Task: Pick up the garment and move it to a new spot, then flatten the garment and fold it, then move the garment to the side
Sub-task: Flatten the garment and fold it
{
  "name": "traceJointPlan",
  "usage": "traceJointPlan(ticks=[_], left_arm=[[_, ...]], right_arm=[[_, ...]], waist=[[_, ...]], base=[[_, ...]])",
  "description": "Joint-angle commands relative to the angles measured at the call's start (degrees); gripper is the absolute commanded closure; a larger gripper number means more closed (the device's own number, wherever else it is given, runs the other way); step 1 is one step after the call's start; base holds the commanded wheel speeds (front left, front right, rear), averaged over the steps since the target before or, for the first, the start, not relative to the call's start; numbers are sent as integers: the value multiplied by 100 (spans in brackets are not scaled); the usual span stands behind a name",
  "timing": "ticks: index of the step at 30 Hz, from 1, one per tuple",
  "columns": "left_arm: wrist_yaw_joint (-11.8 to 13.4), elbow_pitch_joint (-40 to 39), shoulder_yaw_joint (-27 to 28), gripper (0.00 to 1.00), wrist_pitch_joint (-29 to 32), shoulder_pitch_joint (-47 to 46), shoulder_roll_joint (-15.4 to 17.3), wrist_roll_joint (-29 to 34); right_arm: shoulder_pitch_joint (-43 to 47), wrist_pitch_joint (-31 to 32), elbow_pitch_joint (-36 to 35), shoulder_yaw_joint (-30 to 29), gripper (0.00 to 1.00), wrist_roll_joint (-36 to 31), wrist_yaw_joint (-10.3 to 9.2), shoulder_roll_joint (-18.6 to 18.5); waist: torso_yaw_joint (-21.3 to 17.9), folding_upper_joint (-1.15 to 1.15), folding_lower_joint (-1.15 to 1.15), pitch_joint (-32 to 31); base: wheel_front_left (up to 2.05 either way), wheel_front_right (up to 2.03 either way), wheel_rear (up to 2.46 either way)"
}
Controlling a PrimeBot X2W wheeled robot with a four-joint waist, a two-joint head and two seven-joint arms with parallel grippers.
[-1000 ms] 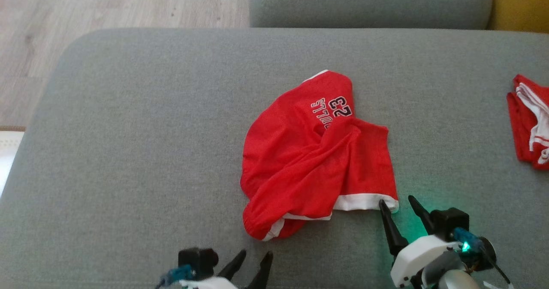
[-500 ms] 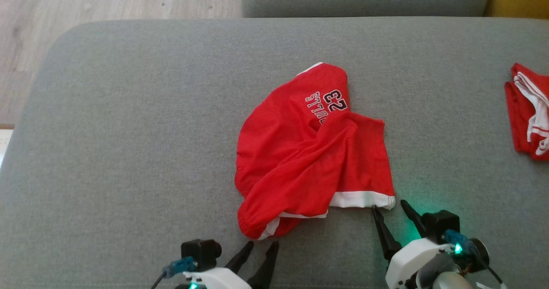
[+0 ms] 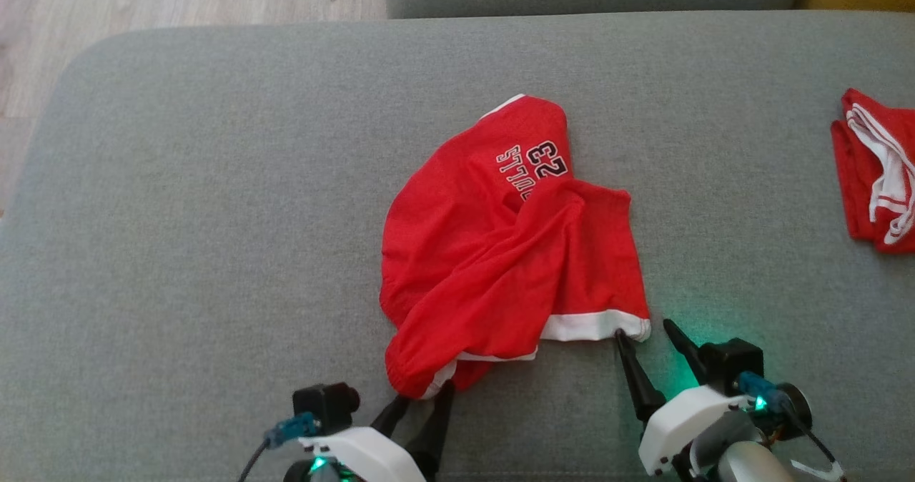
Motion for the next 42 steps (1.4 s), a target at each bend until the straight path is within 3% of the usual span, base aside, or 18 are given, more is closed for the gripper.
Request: traceJointPlan(ticks=[1,15,18,21,23,24,25,26,30,34,38,42], left_arm=[[-33,-97,89,0,-117,-243,-38,-29],[-79,148,-15,2,-285,-405,-38,-123],[-96,178,-37,15,-298,-432,-38,-126],[-124,208,-67,47,-299,-467,-38,-134],[-149,229,-80,60,-309,-501,-38,-142],[-161,242,-83,76,-320,-520,-38,-144],[-176,255,-90,100,-323,-539,-38,-145],[-191,264,-96,100,-327,-560,-35,-142],[-253,262,-113,100,-322,-608,31,-135],[-297,-358,10,100,-69,-540,328,-309],[-337,-1635,161,100,636,-400,904,-637],[-318,-3216,368,100,1590,-285,1728,-1040]], right_arm=[[-167,-41,-177,142,0,-54,37,-31],[-107,57,-219,332,0,29,37,-31],[-151,77,-179,327,0,19,37,-31],[-223,99,-104,332,0,20,37,-31],[-285,103,-33,365,0,66,37,-31],[-323,101,5,385,39,109,37,-31],[-370,75,34,398,80,157,37,-31],[-422,29,57,408,100,171,37,-31],[-538,-124,88,476,100,263,37,-31],[-357,-74,-519,293,100,521,37,-85],[-35,468,-1899,266,100,1312,37,-422],[284,1316,-3690,-50,100,2077,37,-1019]], waist=[[-10,0,0,2],[-58,0,0,0],[-43,0,0,12],[-14,0,0,31],[5,0,0,43],[13,0,0,48],[19,0,0,51],[24,0,0,50],[38,0,0,-20],[28,0,0,-140],[-21,0,0,-218],[-86,0,0,-246]], base=[[0,0,0],[0,0,0],[0,0,0],[0,0,0],[0,0,0],[0,0,0],[0,0,0],[0,0,0],[0,0,0],[0,0,0],[0,0,0],[0,0,0]])
